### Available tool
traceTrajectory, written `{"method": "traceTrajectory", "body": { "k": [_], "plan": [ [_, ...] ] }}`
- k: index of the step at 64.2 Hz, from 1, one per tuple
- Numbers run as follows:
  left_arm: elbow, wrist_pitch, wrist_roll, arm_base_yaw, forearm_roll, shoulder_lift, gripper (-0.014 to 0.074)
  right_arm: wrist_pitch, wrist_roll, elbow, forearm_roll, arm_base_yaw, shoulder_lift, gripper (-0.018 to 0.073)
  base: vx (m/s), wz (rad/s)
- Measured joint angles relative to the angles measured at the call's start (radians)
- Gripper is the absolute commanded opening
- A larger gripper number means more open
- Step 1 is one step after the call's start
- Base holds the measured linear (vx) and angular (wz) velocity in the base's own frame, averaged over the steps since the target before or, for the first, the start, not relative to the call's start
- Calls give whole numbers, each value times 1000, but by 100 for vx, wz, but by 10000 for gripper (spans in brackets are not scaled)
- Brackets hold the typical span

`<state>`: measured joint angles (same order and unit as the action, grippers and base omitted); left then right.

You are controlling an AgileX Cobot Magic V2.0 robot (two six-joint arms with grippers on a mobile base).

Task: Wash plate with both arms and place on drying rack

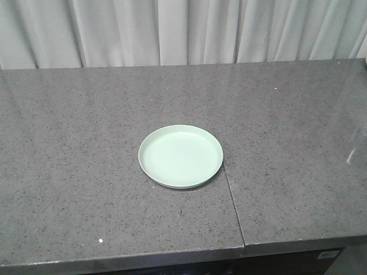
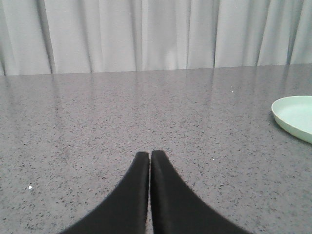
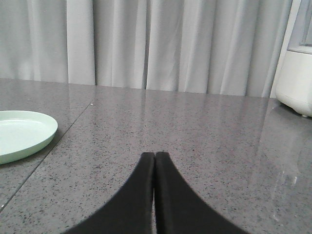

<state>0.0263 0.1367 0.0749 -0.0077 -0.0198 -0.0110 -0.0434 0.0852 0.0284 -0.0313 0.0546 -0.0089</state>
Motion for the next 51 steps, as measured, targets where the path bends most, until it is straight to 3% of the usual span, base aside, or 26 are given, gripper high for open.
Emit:
{"method": "traceTrajectory", "body": {
  "k": [39, 51],
  "plan": [
    [0, 0, 0, 0, 0, 0, -2, -1, 0, -1, -2, 0, 0, -10, 0, 0],
    [0, 0, 0, 0, 0, 0, -2, -54, 1, -88, -2, 0, 53, -10, 0, 0]
  ]
}}
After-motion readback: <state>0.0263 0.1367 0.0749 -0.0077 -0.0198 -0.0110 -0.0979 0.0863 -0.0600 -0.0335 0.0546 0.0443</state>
